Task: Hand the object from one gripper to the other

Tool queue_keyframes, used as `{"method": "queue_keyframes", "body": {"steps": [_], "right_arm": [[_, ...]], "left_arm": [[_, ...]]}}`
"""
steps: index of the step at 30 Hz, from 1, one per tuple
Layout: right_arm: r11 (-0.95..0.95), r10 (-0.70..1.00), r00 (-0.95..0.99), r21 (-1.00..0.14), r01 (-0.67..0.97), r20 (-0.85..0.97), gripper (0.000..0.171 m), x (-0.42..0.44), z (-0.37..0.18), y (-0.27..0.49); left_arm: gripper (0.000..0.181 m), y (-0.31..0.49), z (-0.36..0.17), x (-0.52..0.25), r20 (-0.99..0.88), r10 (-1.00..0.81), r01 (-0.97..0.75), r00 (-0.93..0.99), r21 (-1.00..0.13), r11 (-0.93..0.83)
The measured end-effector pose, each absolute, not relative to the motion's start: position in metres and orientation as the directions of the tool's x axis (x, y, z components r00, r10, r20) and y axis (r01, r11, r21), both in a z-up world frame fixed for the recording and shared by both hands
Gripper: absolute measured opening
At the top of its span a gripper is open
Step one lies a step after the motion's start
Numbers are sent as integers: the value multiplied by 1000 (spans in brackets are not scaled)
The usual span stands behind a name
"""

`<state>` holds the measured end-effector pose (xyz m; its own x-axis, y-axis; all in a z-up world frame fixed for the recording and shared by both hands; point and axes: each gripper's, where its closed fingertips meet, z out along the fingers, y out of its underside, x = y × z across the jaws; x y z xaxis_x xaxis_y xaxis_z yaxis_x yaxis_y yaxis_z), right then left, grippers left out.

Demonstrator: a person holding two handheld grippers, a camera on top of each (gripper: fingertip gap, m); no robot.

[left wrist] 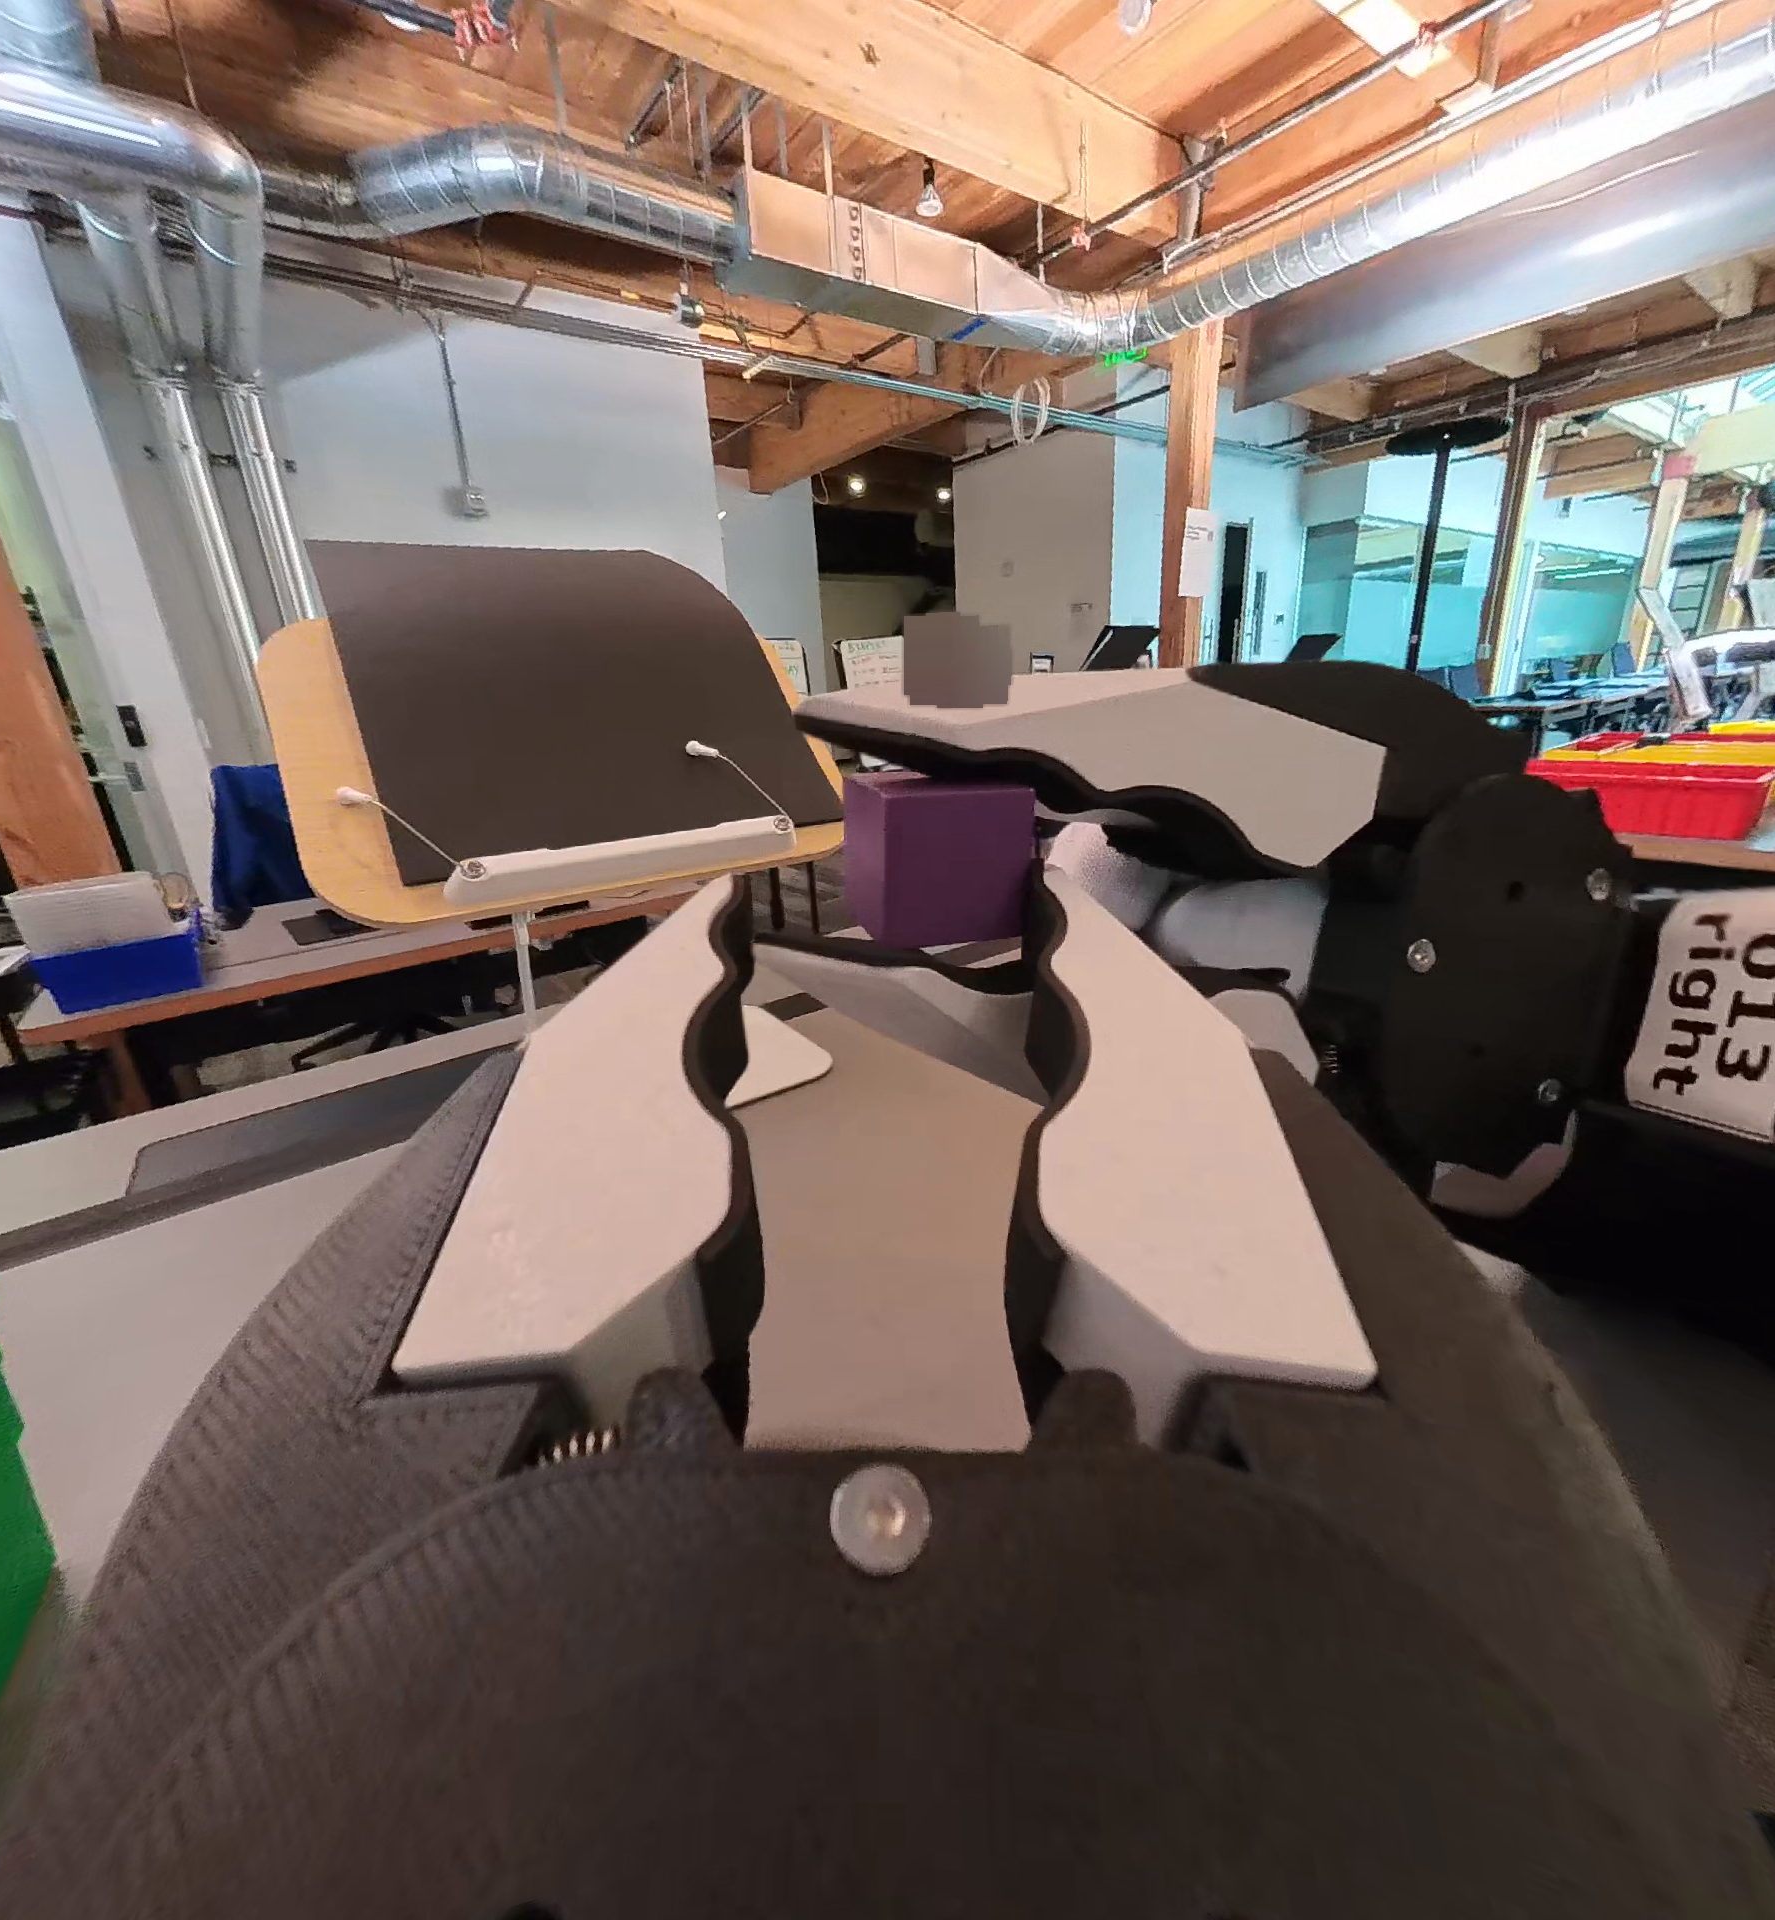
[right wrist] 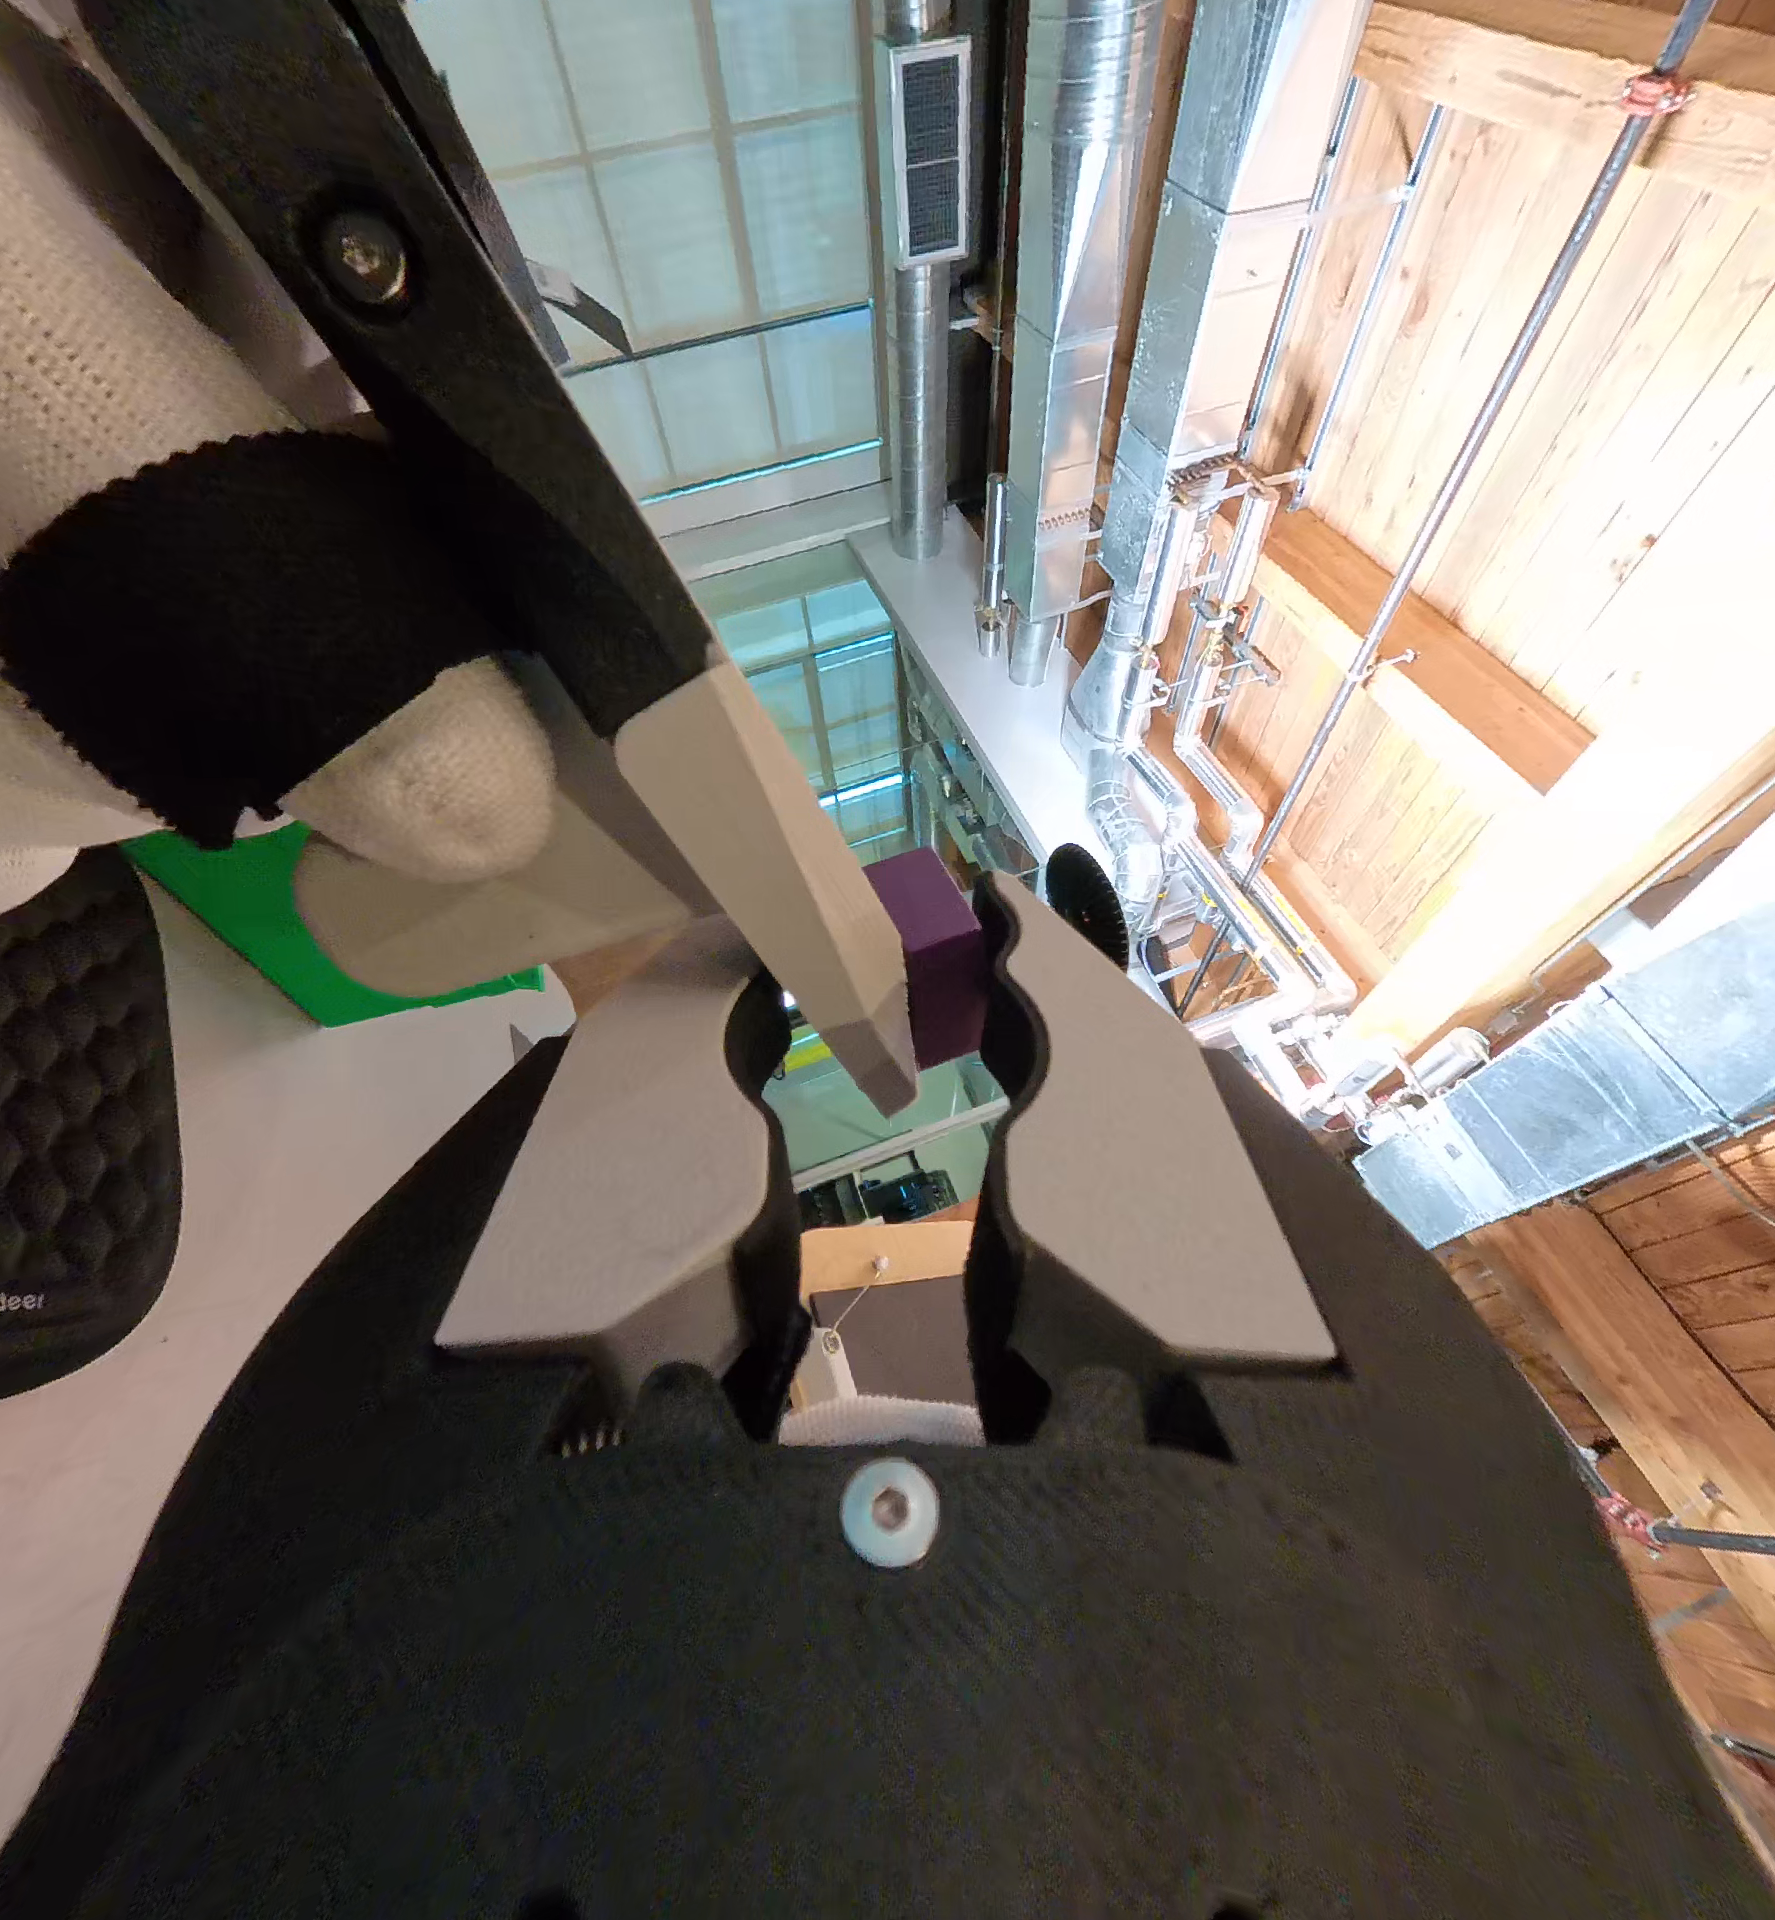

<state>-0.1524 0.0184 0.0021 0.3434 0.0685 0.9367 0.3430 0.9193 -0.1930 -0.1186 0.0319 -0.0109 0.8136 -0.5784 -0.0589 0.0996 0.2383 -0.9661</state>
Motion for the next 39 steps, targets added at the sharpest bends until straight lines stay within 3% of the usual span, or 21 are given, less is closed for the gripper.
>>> {"method": "queue_keyframes", "body": {"steps": [2,4,9,15,17,20,23,26,28,31,34,39], "right_arm": [[921,81,339,-200,334,937,30,-153,1,18],[916,0,329,-131,378,944,30,-153,0,19],[888,-113,335,-56,457,936,31,-154,1,25],[892,-103,309,-49,449,946,31,-156,-3,27],[921,-86,265,-25,389,960,41,-159,-8,18],[941,120,179,-169,293,977,61,-161,-14,11],[868,454,128,-470,158,882,82,-158,-5,-1],[749,662,30,-661,-46,749,73,-151,8,-27],[642,756,-83,-760,-101,649,63,-150,5,-41],[496,841,-191,-862,-106,507,56,-151,0,-46],[299,890,-338,-951,-76,307,45,-149,-4,-54],[149,865,-482,-989,-22,141,37,-144,-12,-61]], "left_arm": [[50,31,-10,-119,-93,-546,65,832,-963,262],[54,33,-9,-122,-122,-493,15,861,-964,266],[26,30,-6,-115,-138,-476,-5,868,-963,269],[26,33,-9,-118,-105,-465,15,879,-969,247],[26,32,-7,-125,-120,-468,1,876,-968,250],[26,22,-4,-134,-115,-545,18,831,-972,234],[26,6,10,-145,44,-696,238,716,-954,185],[26,-14,20,-146,193,-873,468,448,-882,45],[26,-27,22,-145,156,-926,518,345,-854,49],[26,-40,17,-137,71,-959,504,276,-860,81],[26,-46,6,-126,-60,-943,383,326,-904,190],[26,-55,6,-125,-209,-896,270,392,-905,329]]}}
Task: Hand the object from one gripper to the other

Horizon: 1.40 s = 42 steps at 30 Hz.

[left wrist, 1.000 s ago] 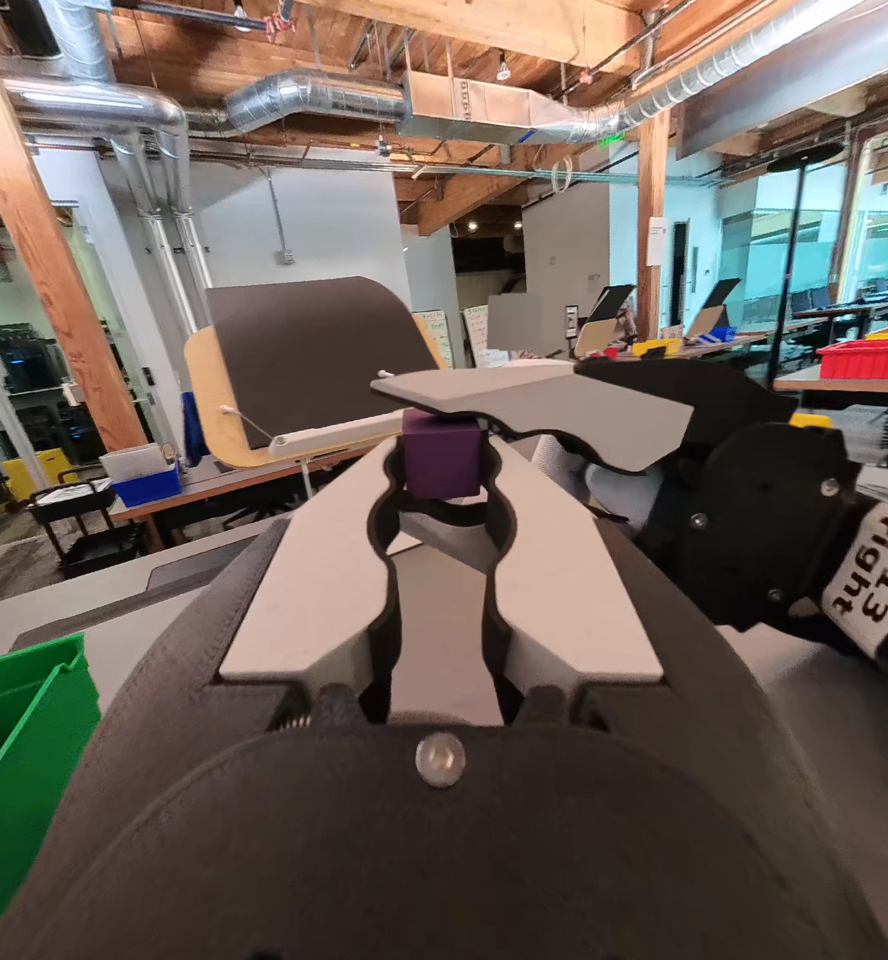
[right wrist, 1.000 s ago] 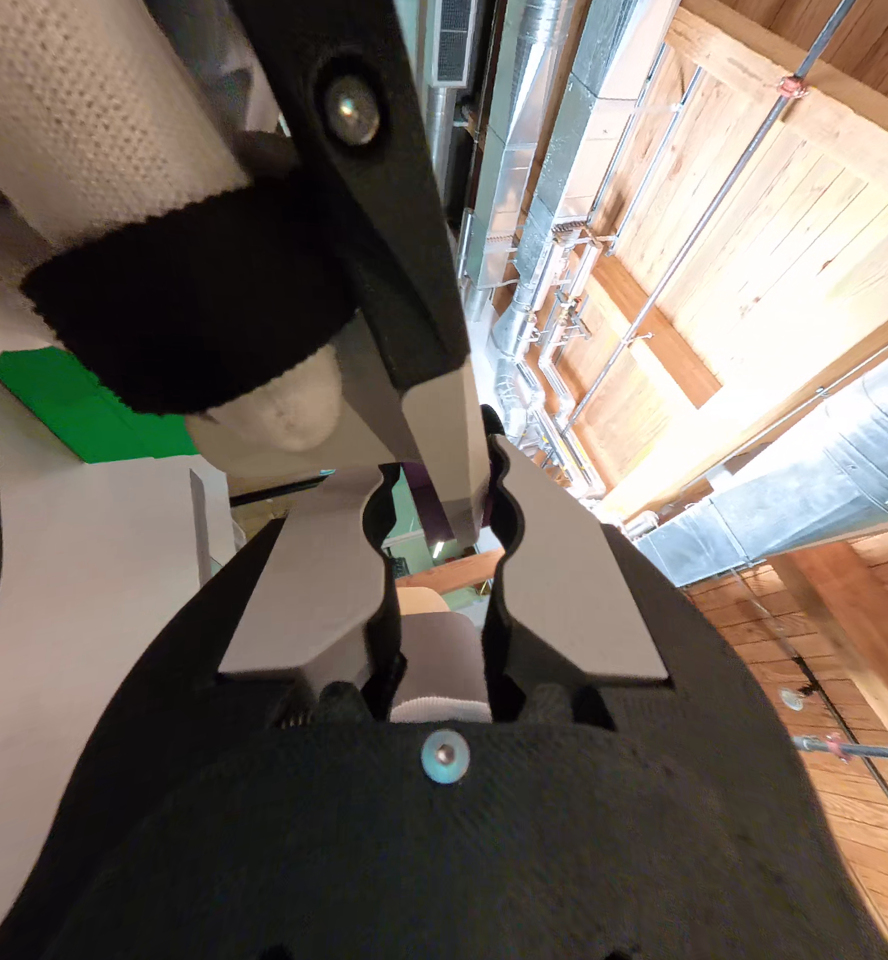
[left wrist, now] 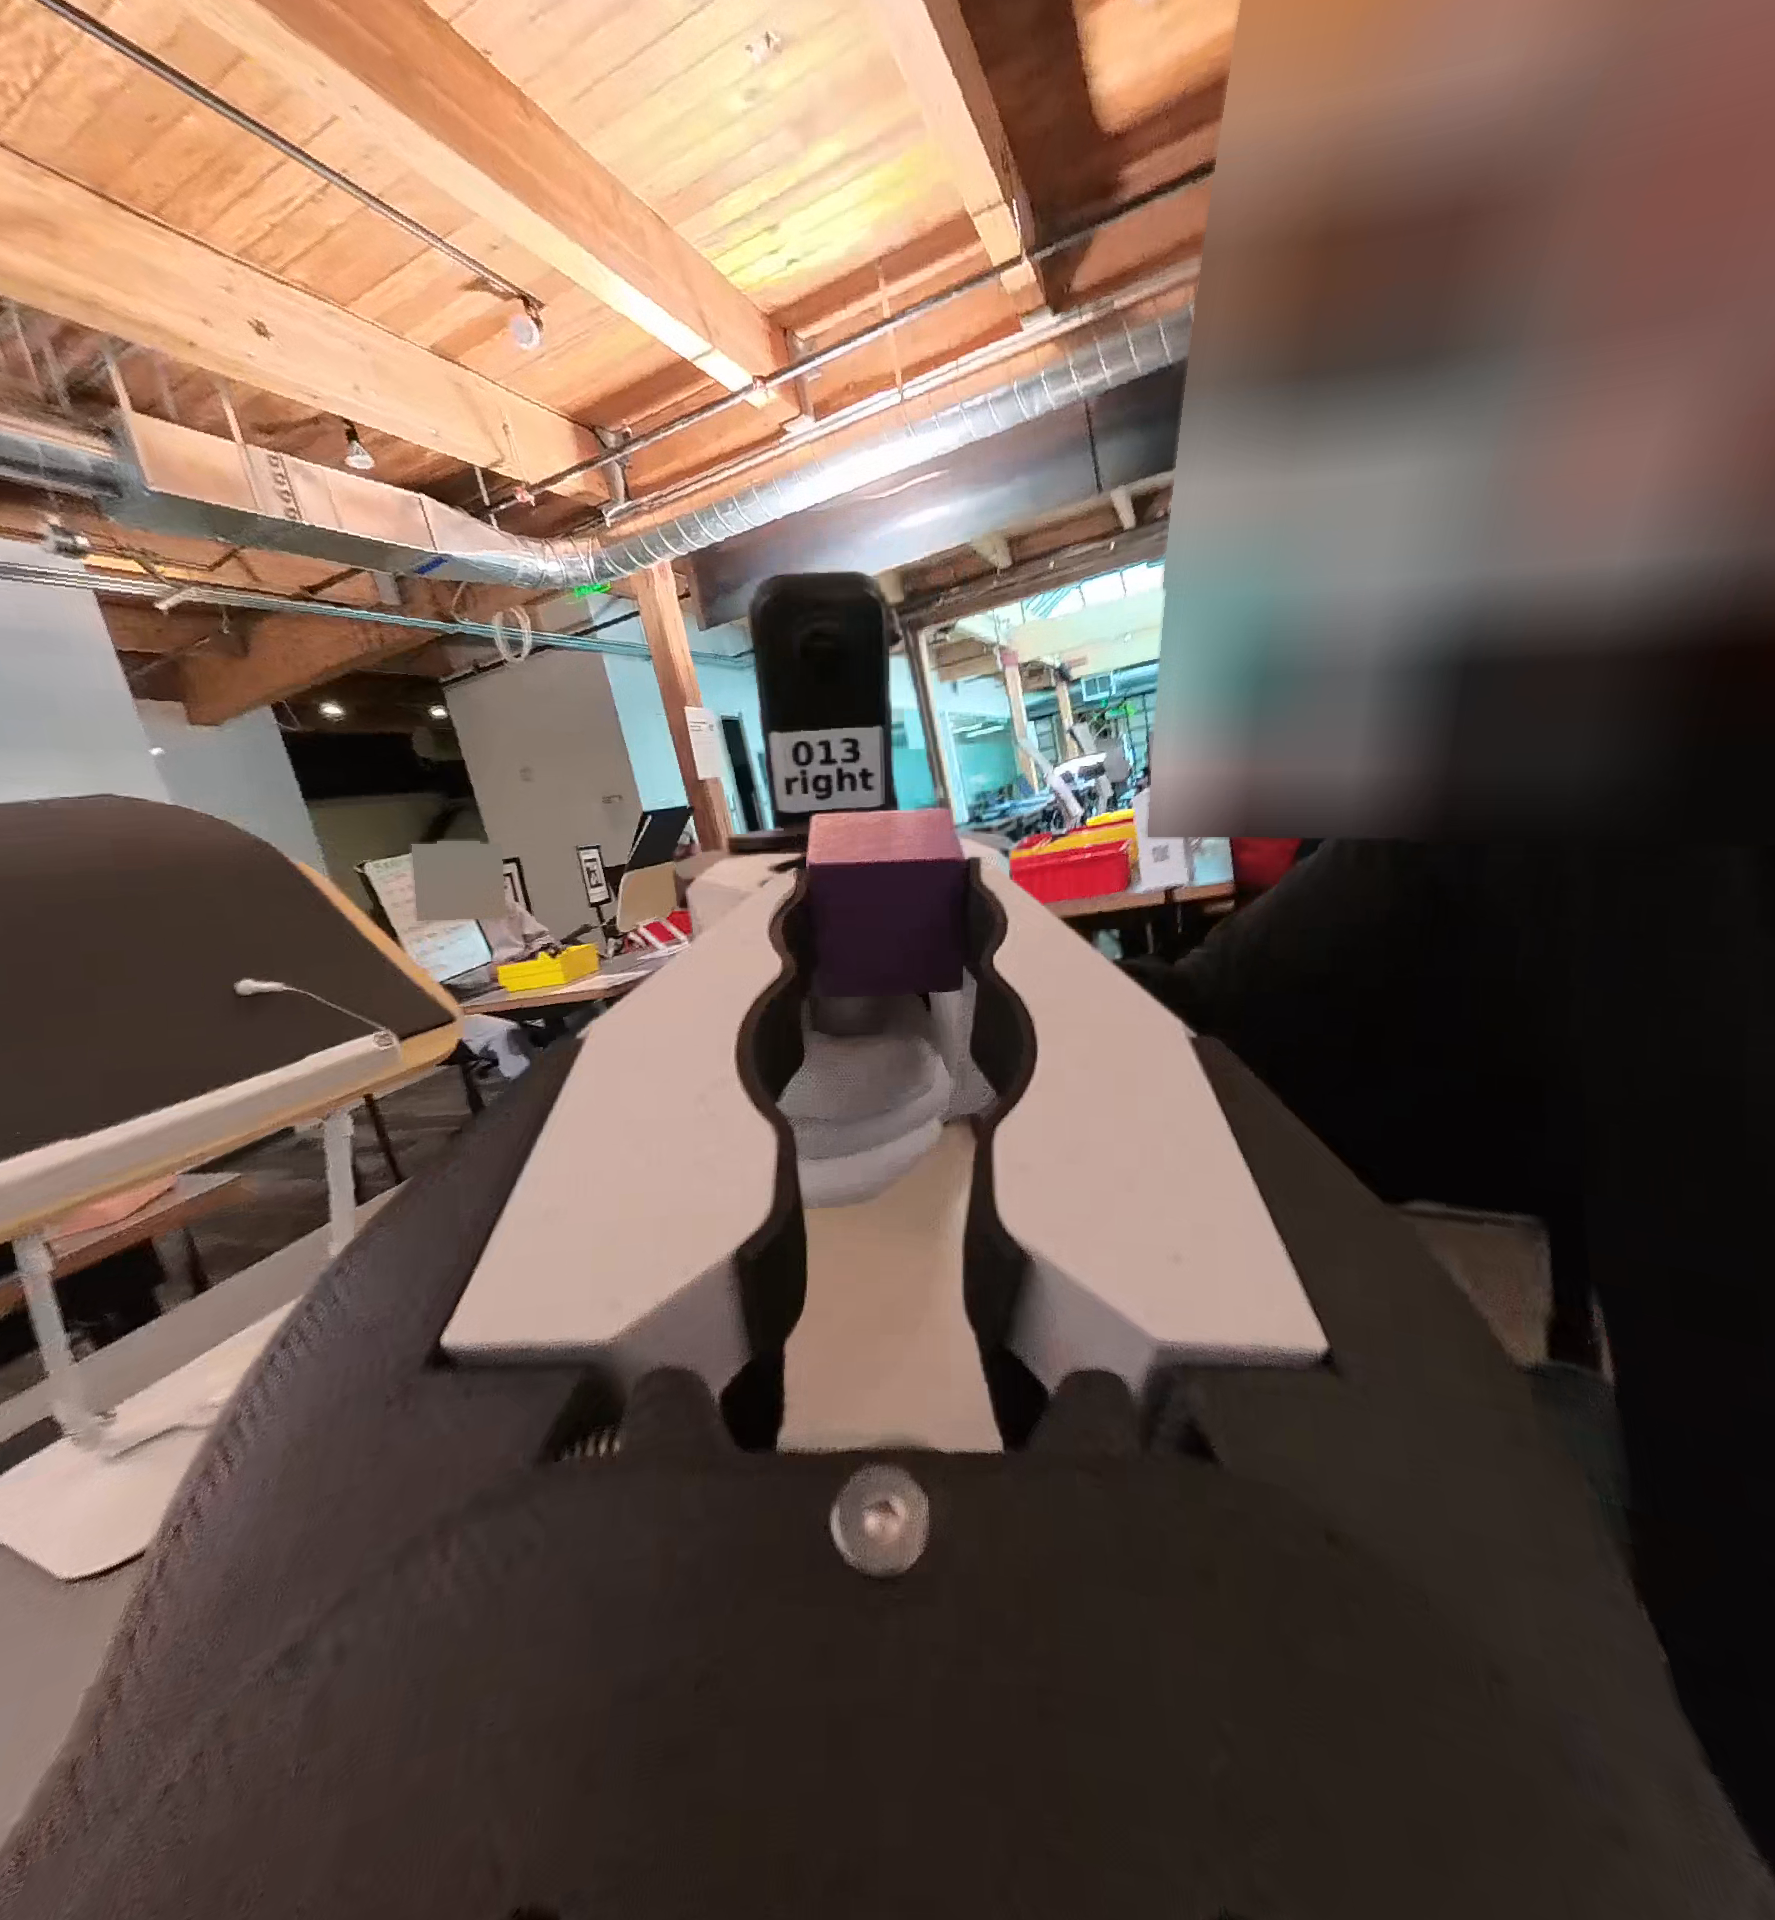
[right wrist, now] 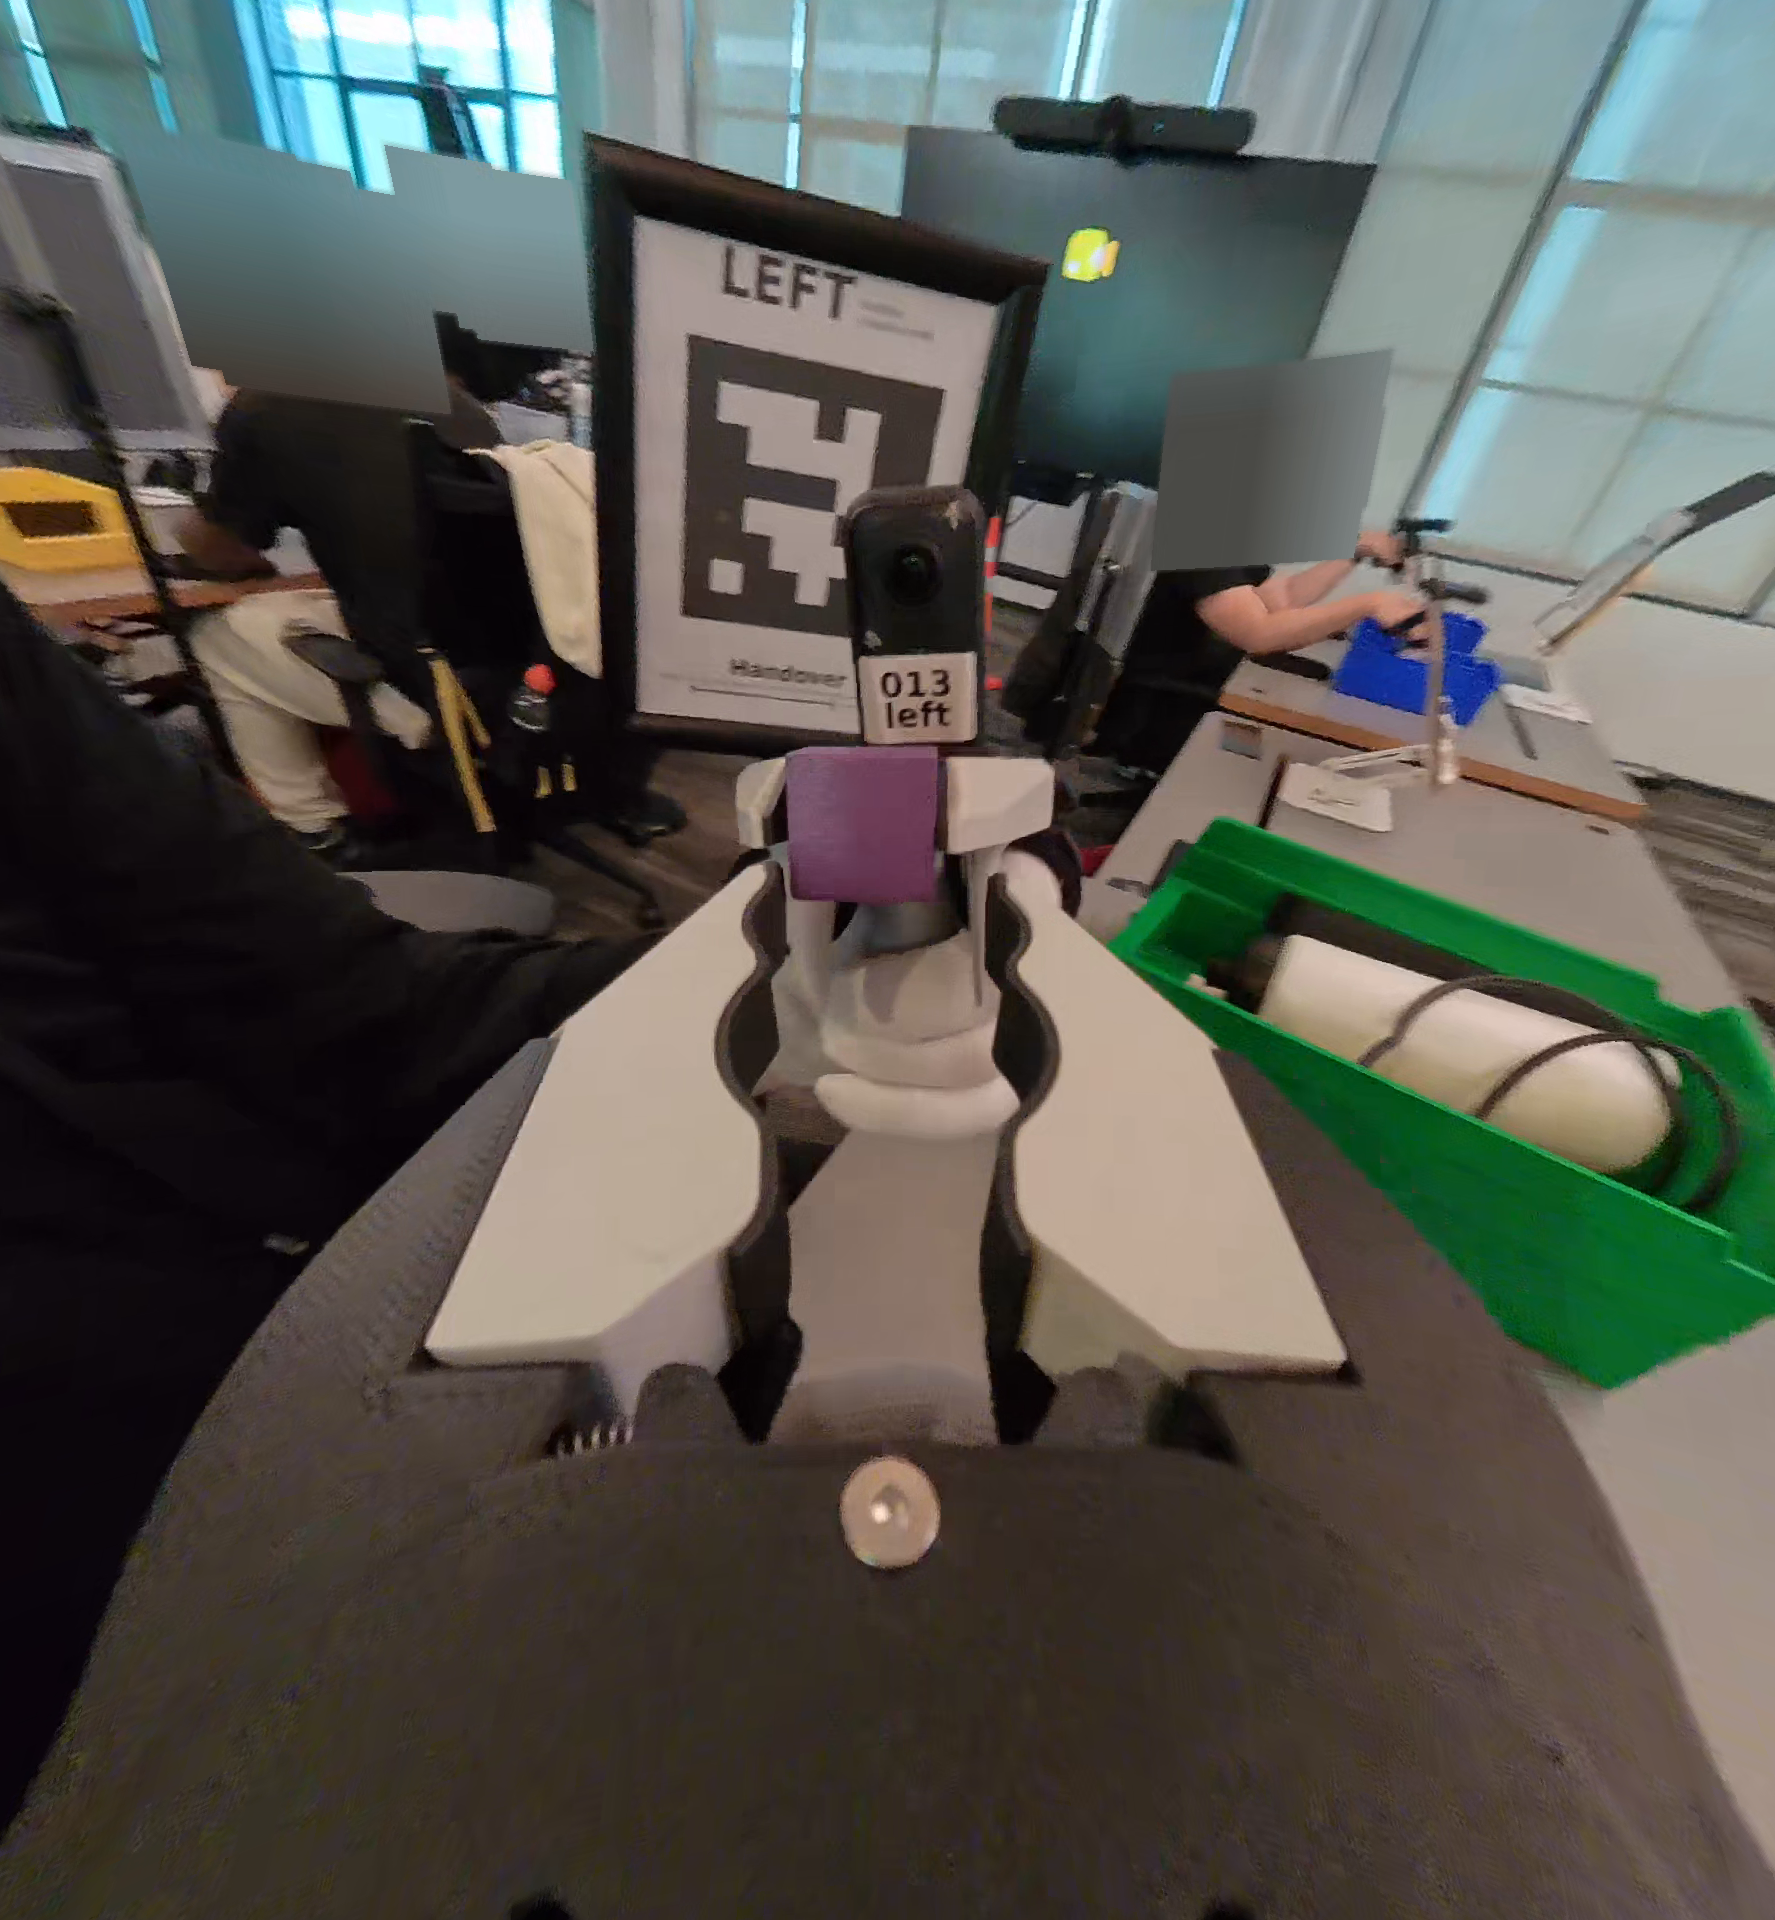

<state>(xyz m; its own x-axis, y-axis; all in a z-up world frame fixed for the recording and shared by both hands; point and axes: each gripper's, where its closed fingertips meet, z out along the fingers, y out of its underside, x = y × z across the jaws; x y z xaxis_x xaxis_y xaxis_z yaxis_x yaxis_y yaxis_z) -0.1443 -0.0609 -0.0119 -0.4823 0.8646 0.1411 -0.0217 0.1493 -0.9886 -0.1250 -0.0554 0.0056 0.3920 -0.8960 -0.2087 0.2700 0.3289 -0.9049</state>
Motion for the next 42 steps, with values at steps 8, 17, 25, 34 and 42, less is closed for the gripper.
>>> {"method": "queue_keyframes", "body": {"steps": [8,17,25,34,42], "right_arm": [[197,858,-482,-980,-8,177,39,-142,-16,-57],[270,876,-412,-963,-11,251,33,-147,-19,-55],[285,869,-410,-958,-44,277,25,-144,-15,-58],[265,876,-404,-963,-53,263,25,-146,-18,-53],[486,869,-87,-874,-30,486,24,-152,-9,-15]], "left_arm": [[26,-47,-6,-130,-370,-770,-17,520,-906,423],[26,-54,3,-129,-286,-841,131,459,-915,382],[27,-50,-1,-126,-269,-850,150,453,-917,370],[26,-43,-3,-129,-251,-841,145,478,-922,358],[55,-25,13,-144,-201,-752,160,628,-912,378]]}}
